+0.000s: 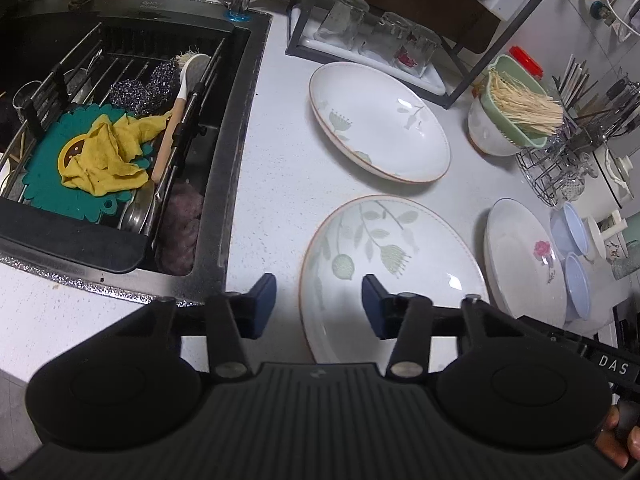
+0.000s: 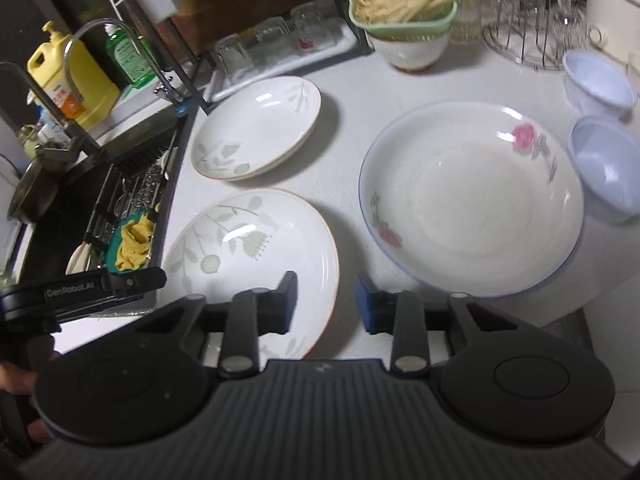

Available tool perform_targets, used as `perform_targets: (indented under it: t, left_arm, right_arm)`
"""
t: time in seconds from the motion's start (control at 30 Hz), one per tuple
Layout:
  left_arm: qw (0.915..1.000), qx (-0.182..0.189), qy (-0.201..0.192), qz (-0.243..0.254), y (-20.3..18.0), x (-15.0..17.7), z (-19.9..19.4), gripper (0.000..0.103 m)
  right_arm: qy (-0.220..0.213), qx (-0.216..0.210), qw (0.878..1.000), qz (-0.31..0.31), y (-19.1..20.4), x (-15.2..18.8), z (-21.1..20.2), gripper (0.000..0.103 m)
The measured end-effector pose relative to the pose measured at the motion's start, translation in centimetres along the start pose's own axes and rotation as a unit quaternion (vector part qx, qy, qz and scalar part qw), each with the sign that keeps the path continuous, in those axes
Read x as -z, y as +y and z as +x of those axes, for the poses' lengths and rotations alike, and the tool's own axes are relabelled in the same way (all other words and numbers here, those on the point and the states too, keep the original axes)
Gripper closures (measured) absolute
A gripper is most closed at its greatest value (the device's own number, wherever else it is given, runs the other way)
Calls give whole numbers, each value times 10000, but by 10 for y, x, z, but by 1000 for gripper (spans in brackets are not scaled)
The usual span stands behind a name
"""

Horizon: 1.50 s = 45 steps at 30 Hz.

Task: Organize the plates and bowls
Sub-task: 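Close both grippers on the rim of the leaf-pattern plate, then lift the leaf-pattern plate with both grippers over the rose plate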

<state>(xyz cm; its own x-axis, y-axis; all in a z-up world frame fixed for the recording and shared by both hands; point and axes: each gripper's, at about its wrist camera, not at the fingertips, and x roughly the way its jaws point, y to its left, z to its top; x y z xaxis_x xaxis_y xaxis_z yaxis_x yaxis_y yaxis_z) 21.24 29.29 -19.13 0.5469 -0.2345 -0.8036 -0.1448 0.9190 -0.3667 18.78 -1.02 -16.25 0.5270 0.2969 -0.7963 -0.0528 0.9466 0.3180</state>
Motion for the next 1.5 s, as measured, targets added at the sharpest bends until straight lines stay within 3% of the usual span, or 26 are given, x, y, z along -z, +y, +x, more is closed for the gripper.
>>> perform_targets:
  t: [0.13, 0.23, 0.53, 0.83, 1.27, 1.5]
  left_arm:
    - [9999, 61, 1, 112, 7, 3, 11, 66]
    - [9997, 94, 59, 216, 9, 4, 17, 69]
    - [9981, 245, 233, 517, 9, 1, 36, 79]
    - [9960, 529, 268, 670, 6, 0, 50, 80]
    - [9942, 870, 535, 325, 14, -16, 51, 79]
    - [9918, 1056, 719, 16, 7, -34, 37, 79]
  right_arm:
    - [5, 70, 9999, 80, 4, 8, 14, 71]
    - [-45, 142, 9999, 81, 7, 11, 21, 80]
    - [-133, 330, 9990, 257, 6, 13, 33, 87]
    - [-212, 420, 9987, 201, 8, 13, 43, 91]
    - [-14, 273, 9991, 320, 6, 7, 40, 91]
    - [45, 151, 9985, 516, 4, -13, 21, 91]
